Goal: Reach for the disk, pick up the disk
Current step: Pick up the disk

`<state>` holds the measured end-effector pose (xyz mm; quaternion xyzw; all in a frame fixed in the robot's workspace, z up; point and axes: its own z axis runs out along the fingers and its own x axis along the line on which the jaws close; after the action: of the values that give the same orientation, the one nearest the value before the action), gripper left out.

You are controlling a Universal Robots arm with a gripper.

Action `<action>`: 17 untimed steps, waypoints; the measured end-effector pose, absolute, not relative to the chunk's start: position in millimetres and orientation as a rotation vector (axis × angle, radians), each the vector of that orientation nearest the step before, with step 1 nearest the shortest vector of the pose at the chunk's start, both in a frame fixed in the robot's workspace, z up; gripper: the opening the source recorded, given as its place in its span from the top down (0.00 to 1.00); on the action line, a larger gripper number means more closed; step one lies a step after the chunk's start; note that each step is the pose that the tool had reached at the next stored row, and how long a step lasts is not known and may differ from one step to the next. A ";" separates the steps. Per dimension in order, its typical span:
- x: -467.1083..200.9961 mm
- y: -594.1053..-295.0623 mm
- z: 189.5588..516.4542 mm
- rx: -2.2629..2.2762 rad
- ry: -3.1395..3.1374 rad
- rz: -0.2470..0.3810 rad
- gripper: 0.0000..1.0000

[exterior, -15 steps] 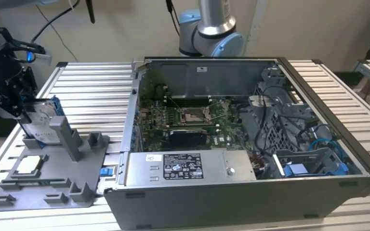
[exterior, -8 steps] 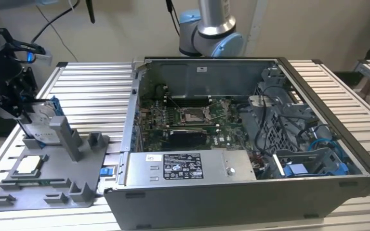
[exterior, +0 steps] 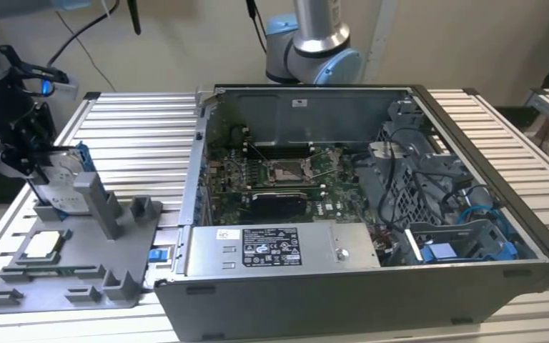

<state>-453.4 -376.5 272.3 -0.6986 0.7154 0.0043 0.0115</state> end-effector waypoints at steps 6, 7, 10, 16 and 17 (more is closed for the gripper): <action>-453.4 -376.5 271.2 -2.179 2.232 0.014 1.00; -453.4 -376.5 271.1 -2.179 2.231 0.013 1.00; -453.4 -376.5 271.0 -2.179 2.231 0.013 1.00; -453.4 -376.5 270.9 -2.179 2.231 0.013 1.00; -453.4 -376.5 270.9 -2.179 2.231 0.013 1.00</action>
<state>-453.4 -376.5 270.9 -0.6986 0.7154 0.0043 0.0114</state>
